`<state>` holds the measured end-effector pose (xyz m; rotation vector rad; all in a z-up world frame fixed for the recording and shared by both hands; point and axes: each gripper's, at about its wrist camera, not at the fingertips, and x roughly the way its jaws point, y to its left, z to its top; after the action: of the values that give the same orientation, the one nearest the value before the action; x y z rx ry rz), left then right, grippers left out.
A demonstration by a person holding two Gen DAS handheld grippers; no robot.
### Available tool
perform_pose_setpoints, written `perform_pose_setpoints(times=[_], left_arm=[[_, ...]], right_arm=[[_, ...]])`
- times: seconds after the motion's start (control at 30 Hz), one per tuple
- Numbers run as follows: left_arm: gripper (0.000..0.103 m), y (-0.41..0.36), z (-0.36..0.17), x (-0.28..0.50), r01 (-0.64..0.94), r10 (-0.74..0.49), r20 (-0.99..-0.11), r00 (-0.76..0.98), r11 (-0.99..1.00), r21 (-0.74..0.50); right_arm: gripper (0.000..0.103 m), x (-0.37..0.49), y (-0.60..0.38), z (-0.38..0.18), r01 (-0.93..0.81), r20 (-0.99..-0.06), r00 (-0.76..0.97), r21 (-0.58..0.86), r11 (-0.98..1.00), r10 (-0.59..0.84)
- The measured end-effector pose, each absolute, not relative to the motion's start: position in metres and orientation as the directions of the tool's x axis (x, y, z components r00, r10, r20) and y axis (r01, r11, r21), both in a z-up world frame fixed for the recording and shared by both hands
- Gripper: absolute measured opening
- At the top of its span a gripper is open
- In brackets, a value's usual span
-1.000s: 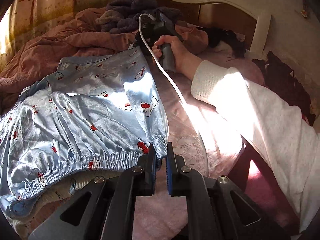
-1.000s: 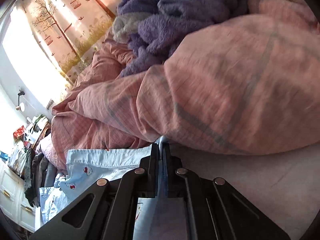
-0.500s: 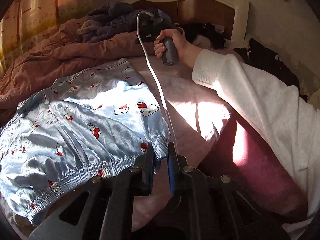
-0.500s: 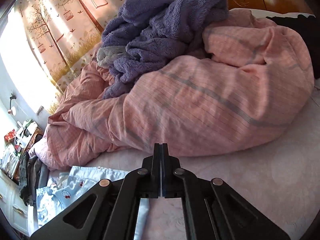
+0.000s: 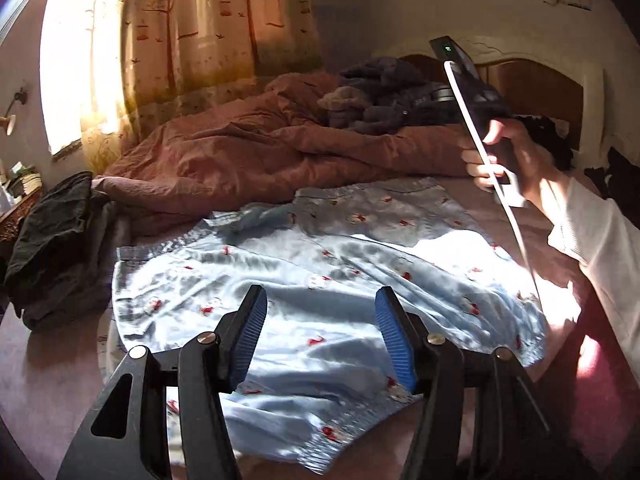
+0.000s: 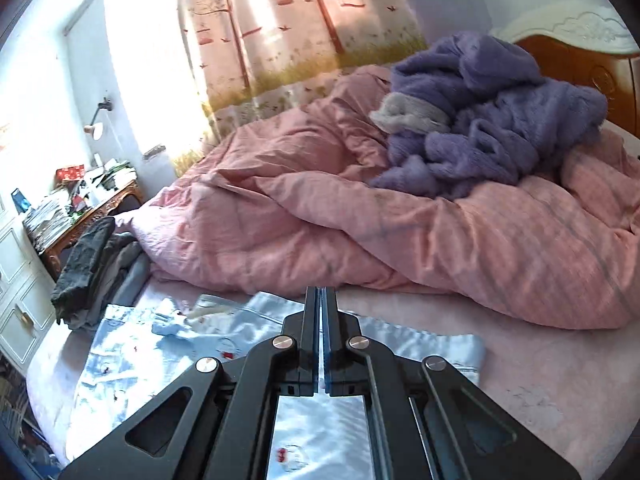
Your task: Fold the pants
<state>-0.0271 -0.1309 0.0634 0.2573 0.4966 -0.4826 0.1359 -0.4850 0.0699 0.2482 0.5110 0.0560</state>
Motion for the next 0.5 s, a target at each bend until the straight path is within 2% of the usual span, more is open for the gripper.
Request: perform_pose_setpoints(times=[0.13,0.2,0.3,0.37,0.47,0.5], left_arm=[[0.053,-0.082,0.077,0.047,0.310,-0.236,-0.411,0.881,0.943,0.123],[0.043,-0.055,0.077,0.083,0.232,-0.183,-0.382,0.906,0.969,0.087],[0.042,-0.021,0.063,0.127,0.206,-0.185,-0.389,0.902,0.979,0.012],[0.042,-0.005,0.045,0.143,0.170,-0.163,-0.383,0.909,0.985,-0.016],[0.042,0.014,0.013,0.155,0.162,-0.180,-0.390,0.903,0.984,-0.078],[0.042,0.021,0.004,0.162,0.171,-0.208,-0.418,0.884,0.977,-0.125]], right_arm=[[0.000,0.135,-0.425,0.094,-0.027,-0.444,0.891,0.144,0.989,0.089],[0.000,0.137,-0.389,0.101,-0.068,-0.457,0.883,0.092,0.993,0.103],[0.002,0.136,-0.330,0.105,-0.150,-0.461,0.878,-0.005,0.989,0.131],[0.012,0.145,-0.297,0.100,-0.186,-0.493,0.858,-0.037,0.982,0.144],[0.013,0.161,-0.253,0.083,-0.212,-0.523,0.845,-0.130,0.969,0.115],[0.013,0.167,-0.240,0.075,-0.227,-0.535,0.838,-0.157,0.961,0.110]])
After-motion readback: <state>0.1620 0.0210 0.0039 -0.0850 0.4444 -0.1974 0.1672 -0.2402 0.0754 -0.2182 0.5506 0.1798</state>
